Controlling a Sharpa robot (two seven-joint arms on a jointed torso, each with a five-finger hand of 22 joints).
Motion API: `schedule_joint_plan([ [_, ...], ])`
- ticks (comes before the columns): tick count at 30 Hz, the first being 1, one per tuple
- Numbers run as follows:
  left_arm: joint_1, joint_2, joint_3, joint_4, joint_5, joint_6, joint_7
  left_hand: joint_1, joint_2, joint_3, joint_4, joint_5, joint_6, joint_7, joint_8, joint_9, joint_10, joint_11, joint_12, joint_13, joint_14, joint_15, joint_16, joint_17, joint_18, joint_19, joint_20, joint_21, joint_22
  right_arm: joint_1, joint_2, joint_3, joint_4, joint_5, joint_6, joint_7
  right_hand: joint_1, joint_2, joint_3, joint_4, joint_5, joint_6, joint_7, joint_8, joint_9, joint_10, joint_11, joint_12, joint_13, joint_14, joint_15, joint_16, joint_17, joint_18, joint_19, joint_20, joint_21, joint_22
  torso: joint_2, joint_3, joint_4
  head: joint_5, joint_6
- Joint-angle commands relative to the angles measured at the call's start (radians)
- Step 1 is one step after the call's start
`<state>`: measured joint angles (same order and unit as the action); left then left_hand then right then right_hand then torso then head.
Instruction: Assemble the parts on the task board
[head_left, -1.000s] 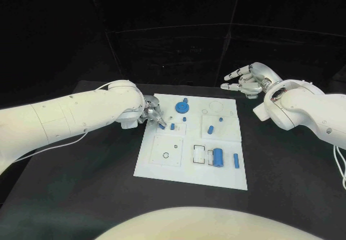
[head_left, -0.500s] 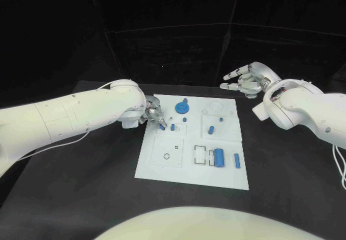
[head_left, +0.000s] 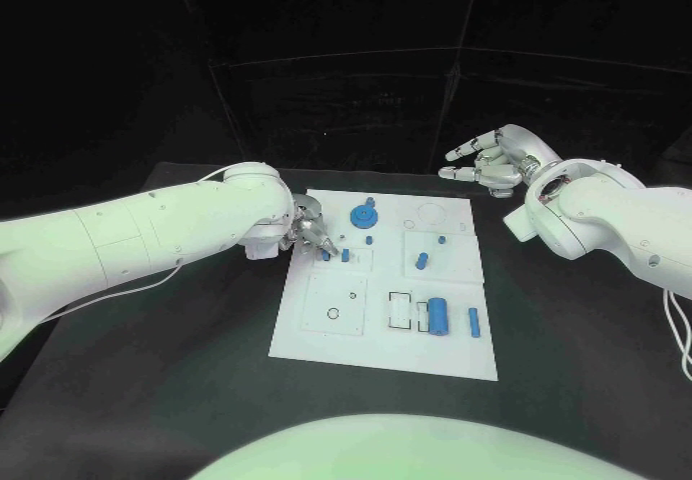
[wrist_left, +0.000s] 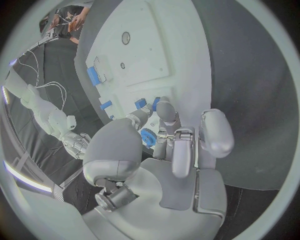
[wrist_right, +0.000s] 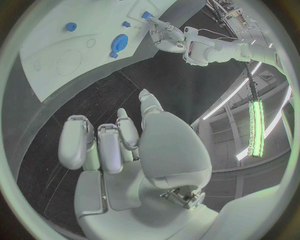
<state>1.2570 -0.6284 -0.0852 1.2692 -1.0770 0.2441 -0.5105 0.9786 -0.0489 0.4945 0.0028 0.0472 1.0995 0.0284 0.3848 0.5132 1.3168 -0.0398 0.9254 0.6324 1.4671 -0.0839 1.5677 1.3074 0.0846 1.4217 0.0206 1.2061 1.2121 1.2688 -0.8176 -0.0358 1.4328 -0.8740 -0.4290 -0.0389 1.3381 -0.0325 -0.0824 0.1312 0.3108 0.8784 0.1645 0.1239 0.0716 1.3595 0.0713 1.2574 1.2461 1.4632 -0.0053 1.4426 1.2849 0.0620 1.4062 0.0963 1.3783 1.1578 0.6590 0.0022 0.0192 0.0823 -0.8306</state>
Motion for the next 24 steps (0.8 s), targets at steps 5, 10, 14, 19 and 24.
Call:
schedule_joint_plan([
  [5, 0.001, 0.004, 0.000, -0.005, -0.006, 0.012, -0.011, -0.041, -0.011, -0.034, 0.030, 0.001, 0.011, 0.002, 0.003, -0.004, 0.011, 0.001, 0.009, 0.007, 0.104, -0.008, 0.003, 0.263, 0.006, 0.010, -0.002, 0.006, 0.005, 0.002, 0.001, 0.001, 0.000, 0.002, 0.003, 0.008, 0.000, 0.010, -0.006, -0.003, 0.007, 0.003, -0.006, 0.005, -0.001, 0.000, -0.003, 0.000, 0.000, 0.051, -0.007, -0.006, 0.000, 0.019, 0.001, -0.005, -0.006, -0.001, 0.000, 0.0002, 0.0003, -0.001, -0.001],
  [10, 0.001, 0.004, 0.000, -0.008, -0.006, 0.004, -0.011, -0.080, -0.037, -0.097, 0.060, 0.000, 0.016, 0.003, 0.004, -0.006, 0.012, 0.002, 0.012, 0.009, 0.104, -0.007, 0.003, 0.263, 0.005, 0.011, -0.002, 0.007, 0.007, 0.002, 0.001, 0.001, 0.000, 0.002, 0.003, 0.008, 0.000, 0.010, -0.006, -0.003, 0.007, 0.003, -0.006, 0.005, -0.001, 0.000, -0.003, 0.000, 0.000, 0.051, -0.007, -0.006, 0.000, 0.019, 0.001, -0.005, -0.006, -0.001, 0.000, 0.0003, 0.0004, -0.001, -0.001],
  [14, 0.001, 0.001, 0.000, -0.009, -0.006, -0.013, -0.009, -0.085, -0.043, -0.156, 0.079, 0.000, 0.017, 0.001, 0.004, -0.008, 0.011, -0.002, 0.013, 0.010, 0.104, -0.008, 0.003, 0.263, 0.006, 0.011, -0.003, 0.005, 0.007, 0.002, 0.001, 0.001, 0.001, 0.002, 0.002, 0.008, 0.000, 0.010, -0.006, -0.003, 0.007, 0.003, -0.006, 0.005, -0.001, 0.000, -0.003, 0.000, 0.000, 0.051, -0.007, -0.006, 0.000, 0.019, 0.001, -0.005, -0.006, -0.001, 0.000, -0.0004, 0.0008, -0.003, 0.001],
  [19, 0.001, -0.003, 0.000, -0.007, -0.006, -0.050, 0.002, -0.080, -0.047, -0.222, 0.099, 0.000, 0.016, 0.000, 0.003, -0.011, 0.009, -0.001, 0.011, 0.009, 0.104, -0.010, 0.003, 0.263, 0.006, 0.010, -0.004, 0.002, 0.007, 0.002, 0.000, 0.001, 0.000, 0.002, 0.002, 0.009, 0.000, 0.010, -0.006, -0.003, 0.007, 0.003, -0.006, 0.005, -0.001, 0.000, -0.003, 0.000, 0.000, 0.051, -0.007, -0.006, 0.000, 0.019, 0.001, -0.005, -0.006, -0.001, 0.000, -0.0008, 0.0007, -0.004, 0.002],
  [24, 0.001, -0.011, 0.000, -0.003, 0.008, -0.124, 0.031, -0.069, -0.045, -0.294, 0.130, 0.000, 0.006, 0.003, -0.004, -0.017, -0.009, 0.002, -0.011, -0.017, 0.104, -0.008, 0.003, 0.263, 0.012, 0.001, -0.005, -0.023, -0.014, 0.002, 0.000, 0.001, 0.000, 0.002, 0.002, 0.009, 0.000, 0.010, -0.006, -0.003, 0.007, 0.003, -0.006, 0.005, -0.001, 0.000, -0.003, 0.000, 0.000, 0.051, -0.007, -0.006, 0.000, 0.019, 0.001, -0.005, -0.006, -0.001, 0.000, -0.0004, 0.0006, -0.004, 0.003],
])
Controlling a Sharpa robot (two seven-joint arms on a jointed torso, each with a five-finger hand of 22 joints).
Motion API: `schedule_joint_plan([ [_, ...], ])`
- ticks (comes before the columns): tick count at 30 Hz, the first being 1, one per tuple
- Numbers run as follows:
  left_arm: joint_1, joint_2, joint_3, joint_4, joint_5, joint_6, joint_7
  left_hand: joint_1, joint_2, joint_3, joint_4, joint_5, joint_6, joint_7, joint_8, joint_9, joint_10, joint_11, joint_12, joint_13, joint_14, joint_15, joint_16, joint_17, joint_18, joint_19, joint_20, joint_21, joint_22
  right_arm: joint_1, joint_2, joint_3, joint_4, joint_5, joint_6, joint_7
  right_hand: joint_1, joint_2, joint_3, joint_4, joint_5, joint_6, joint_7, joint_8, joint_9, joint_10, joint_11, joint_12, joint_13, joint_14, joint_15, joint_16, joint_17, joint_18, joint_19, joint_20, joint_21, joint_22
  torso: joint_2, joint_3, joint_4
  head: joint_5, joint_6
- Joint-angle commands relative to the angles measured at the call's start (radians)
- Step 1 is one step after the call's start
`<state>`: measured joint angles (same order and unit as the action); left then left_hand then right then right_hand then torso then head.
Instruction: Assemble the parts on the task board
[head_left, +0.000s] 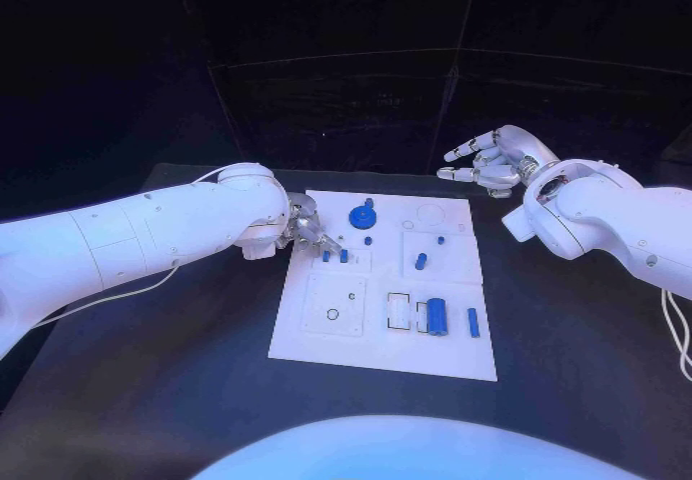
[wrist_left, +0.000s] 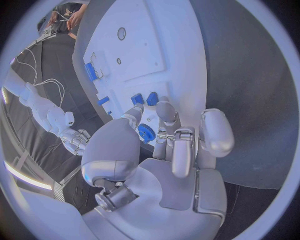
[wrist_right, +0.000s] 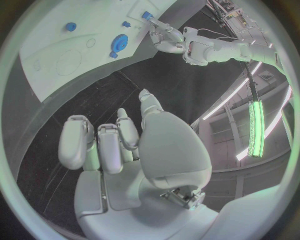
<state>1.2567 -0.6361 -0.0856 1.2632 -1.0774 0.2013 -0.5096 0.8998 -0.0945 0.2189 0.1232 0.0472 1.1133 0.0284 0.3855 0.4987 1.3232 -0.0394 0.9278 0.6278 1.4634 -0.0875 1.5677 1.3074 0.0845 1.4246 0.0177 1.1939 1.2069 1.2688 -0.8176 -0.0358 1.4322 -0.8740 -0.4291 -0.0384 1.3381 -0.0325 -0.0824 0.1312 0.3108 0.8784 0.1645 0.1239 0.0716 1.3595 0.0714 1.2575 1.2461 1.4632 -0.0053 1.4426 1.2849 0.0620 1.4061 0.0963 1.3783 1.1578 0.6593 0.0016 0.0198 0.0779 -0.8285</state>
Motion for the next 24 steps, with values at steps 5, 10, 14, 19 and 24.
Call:
schedule_joint_plan([
  [5, 0.001, -0.020, 0.001, 0.015, 0.053, -0.189, 0.082, 0.070, 0.027, -0.061, 0.020, 0.005, -0.080, 0.033, -0.037, -0.021, -0.103, 0.027, -0.104, -0.107, 0.098, 0.010, -0.016, 0.225, 0.020, -0.023, 0.010, -0.063, -0.053, 0.002, 0.000, 0.001, 0.000, 0.002, 0.003, 0.009, -0.001, 0.011, -0.007, -0.002, 0.008, 0.003, -0.006, 0.006, -0.001, -0.002, -0.003, -0.001, -0.002, 0.050, -0.007, -0.008, -0.003, 0.019, 0.001, -0.005, -0.007, -0.002, 0.000, -0.0002, 0.0004, -0.002, 0.003],
  [10, 0.001, -0.030, 0.001, 0.021, 0.119, -0.272, 0.207, 0.206, 0.070, -0.056, -0.013, 0.010, -0.167, 0.076, -0.061, -0.050, -0.220, 0.068, -0.175, -0.149, 0.034, 0.045, -0.133, 0.027, 0.069, -0.142, 0.035, -0.318, -0.270, 0.002, -0.001, 0.001, -0.001, 0.002, 0.003, 0.009, -0.001, 0.011, -0.007, -0.002, 0.008, 0.003, -0.006, 0.006, -0.001, -0.002, -0.003, -0.001, -0.002, 0.050, -0.007, -0.008, -0.003, 0.019, 0.001, -0.005, -0.007, -0.002, -0.001, 0.0005, 0.0007, -0.003, 0.005],
  [14, 0.001, -0.027, 0.001, 0.022, 0.143, -0.317, 0.361, 0.341, 0.083, -0.004, -0.077, 0.007, -0.203, 0.095, -0.078, -0.084, -0.341, 0.094, -0.276, -0.215, -0.129, 0.066, -0.384, -0.310, 0.092, -0.260, 0.060, -0.515, -0.418, 0.002, 0.000, 0.001, -0.003, 0.002, 0.003, 0.009, -0.001, 0.011, -0.007, -0.002, 0.008, 0.003, -0.006, 0.006, -0.001, -0.002, -0.003, -0.001, -0.002, 0.050, -0.007, -0.008, -0.003, 0.019, 0.001, -0.005, -0.007, -0.002, 0.000, 0.0002, 0.0003, -0.006, 0.008],
  [19, 0.001, -0.011, 0.001, 0.017, 0.080, -0.373, 0.508, 0.448, 0.057, 0.056, -0.156, 0.008, -0.209, 0.116, -0.103, -0.147, -0.375, 0.116, -0.369, -0.313, -0.229, 0.089, -0.572, -0.526, 0.098, -0.287, 0.087, -0.610, -0.487, 0.002, 0.002, 0.000, -0.004, 0.002, 0.004, 0.009, -0.001, 0.011, -0.007, -0.002, 0.008, 0.003, -0.006, 0.006, -0.001, -0.002, -0.003, -0.001, -0.002, 0.050, -0.007, -0.008, -0.003, 0.019, 0.001, -0.005, -0.007, -0.002, 0.001, -0.0003, -0.0015, -0.013, 0.013],
  [24, 0.002, 0.012, -0.004, 0.005, -0.025, -0.391, 0.569, 0.466, 0.032, 0.073, -0.187, 0.007, -0.207, 0.120, -0.121, -0.184, -0.392, 0.125, -0.405, -0.358, -0.230, 0.093, -0.586, -0.549, 0.097, -0.277, 0.090, -0.626, -0.502, 0.002, 0.004, 0.000, -0.005, 0.002, 0.004, 0.009, -0.001, 0.011, -0.007, -0.002, 0.008, 0.003, -0.006, 0.006, -0.001, -0.002, -0.003, -0.001, -0.002, 0.050, -0.007, -0.008, -0.003, 0.019, 0.001, -0.005, -0.007, -0.002, 0.002, 0.0004, -0.0018, -0.018, 0.017],
])
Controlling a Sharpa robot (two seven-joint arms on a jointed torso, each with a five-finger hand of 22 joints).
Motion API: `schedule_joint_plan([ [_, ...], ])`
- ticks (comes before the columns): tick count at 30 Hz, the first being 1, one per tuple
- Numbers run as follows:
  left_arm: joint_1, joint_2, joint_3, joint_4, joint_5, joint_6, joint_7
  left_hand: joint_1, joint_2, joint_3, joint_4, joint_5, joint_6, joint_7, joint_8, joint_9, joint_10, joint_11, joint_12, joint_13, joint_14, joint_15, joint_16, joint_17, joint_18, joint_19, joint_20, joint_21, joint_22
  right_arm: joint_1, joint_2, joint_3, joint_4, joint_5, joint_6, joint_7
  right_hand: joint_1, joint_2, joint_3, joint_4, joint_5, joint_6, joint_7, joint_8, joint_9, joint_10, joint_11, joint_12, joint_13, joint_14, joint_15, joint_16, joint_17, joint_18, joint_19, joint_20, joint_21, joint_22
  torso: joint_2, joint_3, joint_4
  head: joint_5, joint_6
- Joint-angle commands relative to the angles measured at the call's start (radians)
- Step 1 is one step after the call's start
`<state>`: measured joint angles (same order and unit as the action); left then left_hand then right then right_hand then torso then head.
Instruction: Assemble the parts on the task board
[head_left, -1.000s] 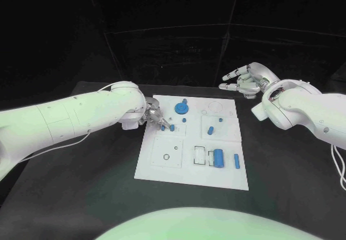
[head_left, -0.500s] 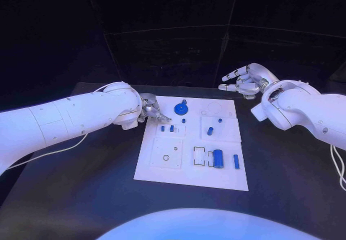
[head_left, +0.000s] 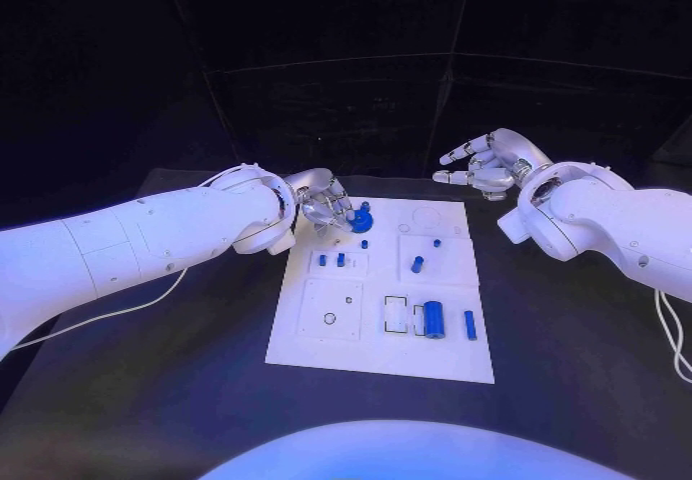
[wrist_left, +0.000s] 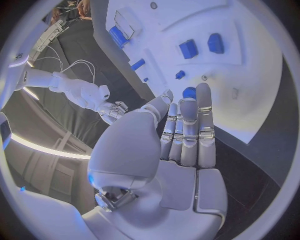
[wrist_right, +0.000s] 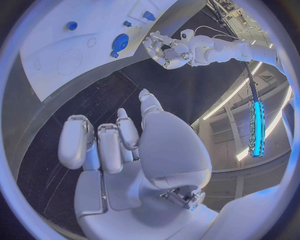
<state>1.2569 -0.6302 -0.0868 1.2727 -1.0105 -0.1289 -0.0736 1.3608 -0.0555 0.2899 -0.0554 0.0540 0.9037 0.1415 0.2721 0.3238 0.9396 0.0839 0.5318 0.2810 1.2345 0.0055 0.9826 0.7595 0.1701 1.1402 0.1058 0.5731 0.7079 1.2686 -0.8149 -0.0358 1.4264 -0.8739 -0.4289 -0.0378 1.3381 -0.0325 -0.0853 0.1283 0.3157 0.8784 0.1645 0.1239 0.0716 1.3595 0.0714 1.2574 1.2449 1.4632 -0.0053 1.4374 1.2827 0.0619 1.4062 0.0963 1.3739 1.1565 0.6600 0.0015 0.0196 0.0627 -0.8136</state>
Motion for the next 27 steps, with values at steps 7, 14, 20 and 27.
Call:
schedule_joint_plan([
  [7, 0.001, 0.045, -0.026, -0.031, -0.245, -0.045, 0.175, -0.002, -0.039, 0.015, -0.037, -0.001, 0.025, 0.002, -0.043, -0.068, -0.015, 0.004, -0.065, -0.084, 0.076, -0.002, 0.087, 0.071, 0.012, 0.057, 0.001, 0.010, -0.001, 0.002, 0.006, 0.000, -0.001, 0.002, 0.006, 0.009, -0.001, 0.011, -0.005, 0.001, 0.003, 0.003, -0.006, 0.006, -0.001, -0.002, -0.003, -0.002, -0.002, 0.051, -0.007, -0.003, 0.000, 0.019, 0.001, -0.005, -0.003, -0.002, 0.001, -0.0012, -0.0008, -0.010, 0.008],
  [14, 0.001, 0.088, -0.040, -0.077, -0.347, 0.006, 0.169, -0.024, -0.051, 0.013, -0.048, -0.001, 0.060, -0.006, -0.070, -0.119, -0.005, 0.003, -0.110, -0.150, 0.184, -0.004, 0.255, 0.252, 0.013, 0.128, -0.005, 0.046, 0.015, 0.002, 0.011, 0.000, -0.003, 0.002, 0.007, 0.011, -0.001, 0.011, -0.005, 0.001, 0.003, 0.003, -0.006, 0.006, -0.001, -0.002, -0.003, -0.002, -0.002, 0.051, -0.007, -0.003, 0.000, 0.019, 0.001, -0.005, -0.003, -0.002, 0.000, 0.0001, -0.0004, -0.010, 0.011],
  [20, 0.000, 0.121, -0.045, -0.120, -0.380, 0.020, 0.165, -0.031, -0.048, 0.013, -0.051, 0.000, 0.076, -0.007, -0.081, -0.142, 0.010, 0.001, -0.122, -0.178, 0.227, -0.006, 0.334, 0.347, 0.000, 0.180, -0.008, 0.133, 0.086, 0.002, 0.014, 0.000, -0.004, 0.002, 0.007, 0.012, -0.001, 0.011, -0.005, 0.001, 0.003, 0.003, -0.006, 0.006, -0.001, -0.002, -0.003, -0.002, -0.002, 0.051, -0.007, -0.003, 0.000, 0.019, 0.001, -0.005, -0.003, -0.002, 0.001, -0.0001, -0.0003, -0.011, 0.012],
  [27, -0.002, 0.153, -0.047, -0.157, -0.401, 0.043, 0.157, -0.033, -0.043, 0.015, -0.054, 0.000, 0.090, -0.008, -0.086, -0.155, 0.024, -0.001, -0.130, -0.196, 0.242, -0.009, 0.357, 0.368, -0.013, 0.217, -0.011, 0.216, 0.157, 0.001, 0.017, 0.000, -0.004, 0.002, 0.007, 0.012, -0.001, 0.011, -0.005, 0.001, 0.003, 0.003, -0.006, 0.006, -0.001, -0.002, -0.003, -0.002, -0.002, 0.051, -0.007, -0.003, 0.000, 0.019, 0.001, -0.005, -0.003, -0.002, 0.000, 0.0009, -0.0018, -0.012, 0.009],
])
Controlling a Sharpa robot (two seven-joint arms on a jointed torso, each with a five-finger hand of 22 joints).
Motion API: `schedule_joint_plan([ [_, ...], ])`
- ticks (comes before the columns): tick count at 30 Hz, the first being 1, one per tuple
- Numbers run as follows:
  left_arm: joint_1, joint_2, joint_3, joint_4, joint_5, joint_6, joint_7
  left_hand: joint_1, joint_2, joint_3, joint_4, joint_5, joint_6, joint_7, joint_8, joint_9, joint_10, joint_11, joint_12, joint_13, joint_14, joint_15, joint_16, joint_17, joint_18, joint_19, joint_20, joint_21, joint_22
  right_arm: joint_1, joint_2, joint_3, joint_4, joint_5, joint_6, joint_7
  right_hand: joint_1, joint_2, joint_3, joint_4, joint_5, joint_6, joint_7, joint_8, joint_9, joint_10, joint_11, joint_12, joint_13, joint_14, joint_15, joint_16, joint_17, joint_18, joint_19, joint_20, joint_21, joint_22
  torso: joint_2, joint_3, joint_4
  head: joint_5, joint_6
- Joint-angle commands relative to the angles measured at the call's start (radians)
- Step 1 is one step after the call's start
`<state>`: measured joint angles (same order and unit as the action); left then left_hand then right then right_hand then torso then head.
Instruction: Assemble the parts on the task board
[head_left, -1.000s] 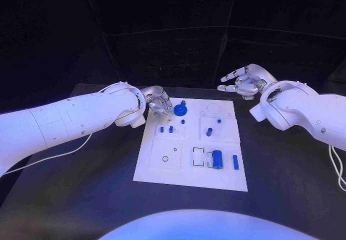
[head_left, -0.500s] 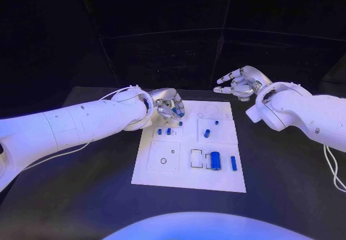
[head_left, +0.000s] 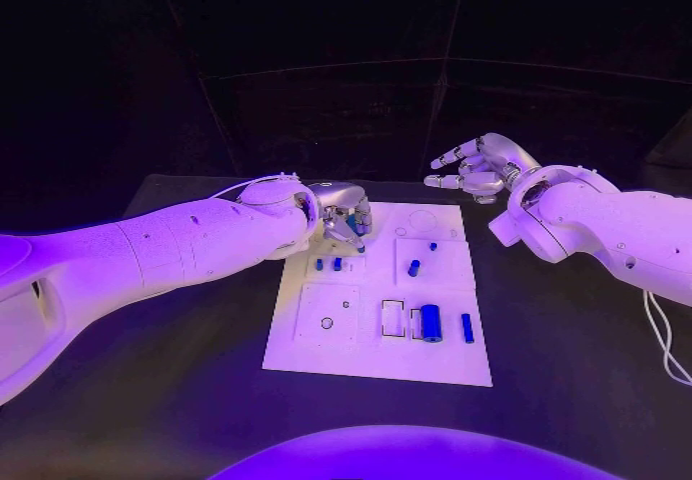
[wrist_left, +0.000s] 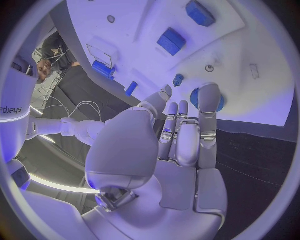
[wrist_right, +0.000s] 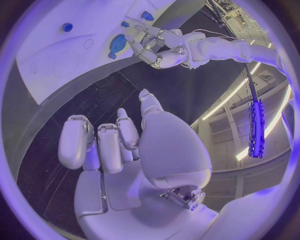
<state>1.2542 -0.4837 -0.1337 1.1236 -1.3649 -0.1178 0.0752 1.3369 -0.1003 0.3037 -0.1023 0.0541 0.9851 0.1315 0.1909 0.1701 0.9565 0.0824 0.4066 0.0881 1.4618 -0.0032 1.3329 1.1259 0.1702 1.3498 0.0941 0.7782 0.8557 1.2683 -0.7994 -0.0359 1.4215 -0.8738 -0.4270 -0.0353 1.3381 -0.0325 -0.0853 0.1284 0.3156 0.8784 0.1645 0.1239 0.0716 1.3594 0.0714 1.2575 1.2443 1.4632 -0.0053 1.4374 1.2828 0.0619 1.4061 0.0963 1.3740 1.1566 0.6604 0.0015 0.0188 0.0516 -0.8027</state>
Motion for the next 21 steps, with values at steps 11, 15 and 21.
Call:
schedule_joint_plan([
  [11, -0.002, 0.034, 0.000, -0.042, -0.070, 0.086, -0.011, -0.010, 0.011, 0.009, -0.010, -0.001, 0.032, -0.003, -0.005, -0.012, 0.034, -0.005, -0.009, -0.016, 0.023, -0.005, 0.016, 0.004, -0.022, 0.030, -0.003, 0.063, 0.056, 0.002, 0.004, 0.001, 0.000, 0.002, 0.005, 0.010, -0.001, 0.011, -0.005, 0.001, 0.003, 0.003, -0.006, 0.006, -0.002, -0.002, -0.003, -0.002, -0.001, 0.051, -0.007, -0.003, 0.000, 0.019, 0.001, -0.005, -0.003, -0.002, -0.001, 0.0004, 0.0012, -0.004, -0.005],
  [15, -0.004, 0.041, 0.000, -0.050, -0.073, 0.095, -0.019, -0.010, 0.013, 0.012, -0.011, -0.001, 0.038, -0.003, -0.005, -0.015, 0.041, -0.007, -0.010, -0.018, 0.024, -0.007, 0.016, 0.002, -0.023, 0.033, -0.005, 0.072, 0.064, 0.002, 0.005, 0.001, 0.000, 0.002, 0.005, 0.010, -0.001, 0.011, -0.005, 0.001, 0.003, 0.003, -0.006, 0.006, -0.002, -0.002, -0.003, -0.002, -0.001, 0.051, -0.007, -0.003, 0.000, 0.019, 0.001, -0.005, -0.003, -0.002, -0.001, 0.0007, 0.0011, -0.003, -0.005],
  [21, -0.006, 0.050, 0.000, -0.063, -0.075, 0.102, -0.028, -0.007, 0.019, 0.018, -0.013, -0.001, 0.043, -0.004, -0.006, -0.018, 0.047, -0.008, -0.013, -0.021, 0.025, -0.008, 0.017, 0.001, -0.024, 0.035, -0.006, 0.078, 0.069, 0.002, 0.006, 0.001, 0.000, 0.002, 0.006, 0.010, -0.001, 0.011, -0.005, 0.001, 0.003, 0.003, -0.006, 0.006, -0.002, -0.002, -0.003, -0.002, -0.001, 0.051, -0.007, -0.003, 0.000, 0.019, 0.001, -0.005, -0.003, -0.002, -0.001, 0.0007, 0.0015, -0.002, -0.007],
])
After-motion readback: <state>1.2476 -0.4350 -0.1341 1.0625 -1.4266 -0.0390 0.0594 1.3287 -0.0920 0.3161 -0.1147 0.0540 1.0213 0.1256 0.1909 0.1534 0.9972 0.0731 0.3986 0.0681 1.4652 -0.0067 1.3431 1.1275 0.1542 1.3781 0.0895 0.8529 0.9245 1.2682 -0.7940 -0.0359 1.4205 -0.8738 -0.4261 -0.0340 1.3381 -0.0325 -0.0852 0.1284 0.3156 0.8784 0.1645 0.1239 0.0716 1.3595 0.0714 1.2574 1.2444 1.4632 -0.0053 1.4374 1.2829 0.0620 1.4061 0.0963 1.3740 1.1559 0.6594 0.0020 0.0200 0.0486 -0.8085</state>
